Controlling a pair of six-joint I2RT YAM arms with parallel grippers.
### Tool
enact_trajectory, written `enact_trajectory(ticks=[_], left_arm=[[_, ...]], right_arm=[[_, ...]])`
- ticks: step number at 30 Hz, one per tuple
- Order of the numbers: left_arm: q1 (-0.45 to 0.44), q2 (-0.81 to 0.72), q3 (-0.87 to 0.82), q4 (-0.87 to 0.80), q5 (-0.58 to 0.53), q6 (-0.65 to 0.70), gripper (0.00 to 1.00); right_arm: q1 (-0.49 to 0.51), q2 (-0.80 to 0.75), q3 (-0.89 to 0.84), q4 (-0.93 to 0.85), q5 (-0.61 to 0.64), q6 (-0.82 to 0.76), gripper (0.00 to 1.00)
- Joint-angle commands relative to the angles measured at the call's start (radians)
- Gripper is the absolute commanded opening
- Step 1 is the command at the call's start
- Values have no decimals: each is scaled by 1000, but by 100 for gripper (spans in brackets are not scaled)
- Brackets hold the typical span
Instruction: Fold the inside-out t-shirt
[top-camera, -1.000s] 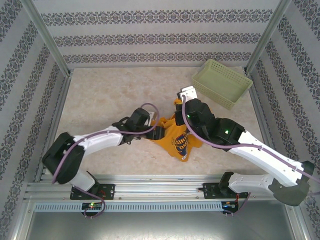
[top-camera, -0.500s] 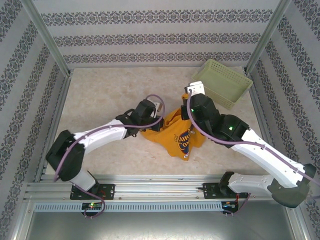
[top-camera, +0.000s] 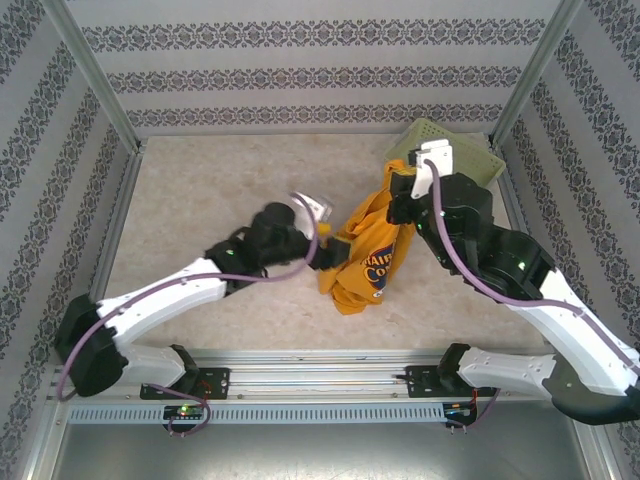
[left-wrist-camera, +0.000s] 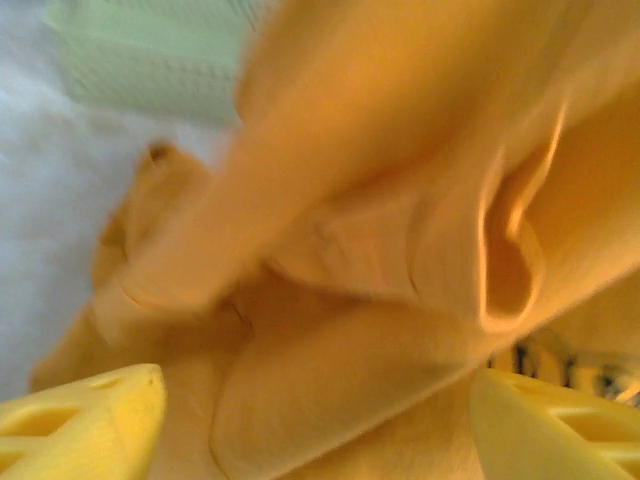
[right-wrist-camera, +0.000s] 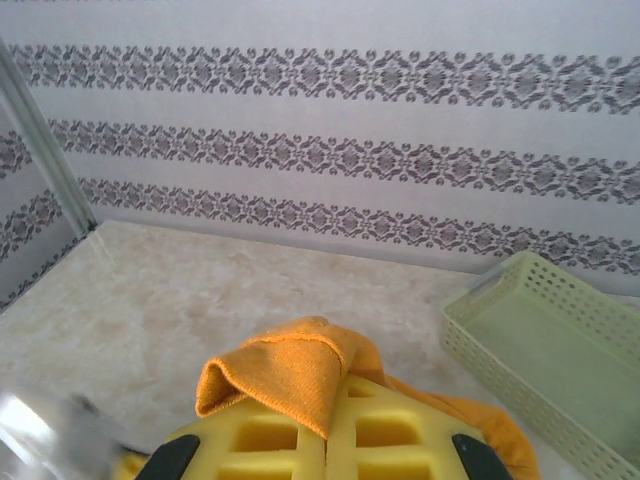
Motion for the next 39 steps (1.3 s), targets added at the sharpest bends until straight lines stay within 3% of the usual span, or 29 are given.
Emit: enact_trajectory(ticks=[1, 4, 5, 9, 11, 14, 17, 20, 22, 24, 26, 35, 38, 39], left_arm=[[-41, 65, -14, 20, -77, 121, 89], [-41, 127, -16, 59, -111, 146, 90], [-41, 152, 1, 52, -124, 145, 85], [-34, 222, 116, -74, -322, 108, 25], [-20, 190, 110, -49, -368, 96, 15], [30, 115, 129, -55, -387, 47, 0], [91, -6, 141, -44, -318, -11, 0], [97, -102, 158, -29, -172, 16, 0], [97, -106, 184, -97, -192, 31, 0], [101, -90, 163, -134, -289, 46, 0], [143, -66, 130, -193, -355, -2, 0], [472, -155, -177, -335, -347, -282, 0], [566, -229, -253, -371, -226, -299, 14], [567, -254, -267, -384, -217, -294, 21]], right_arm=[[-1, 25, 47, -7, -44, -20, 0], [-1, 29, 60, -14, -56, -16, 0], [-1, 31, 62, -16, -58, -15, 0], [-1, 38, 61, -26, -24, -24, 0], [-2, 43, 67, -41, 29, -36, 0], [-3, 64, 120, -80, 207, -77, 0], [2, 88, 223, -104, 281, -151, 0], [28, 95, 297, -76, 335, -235, 0], [63, 100, 306, -45, 360, -283, 0], [95, 100, 274, -15, 356, -297, 0], [109, 106, 224, -14, 306, -255, 0], [111, 240, -71, 159, -87, 73, 0], [113, 394, -42, 170, -209, 119, 2], [113, 435, -22, 158, -233, 135, 11]])
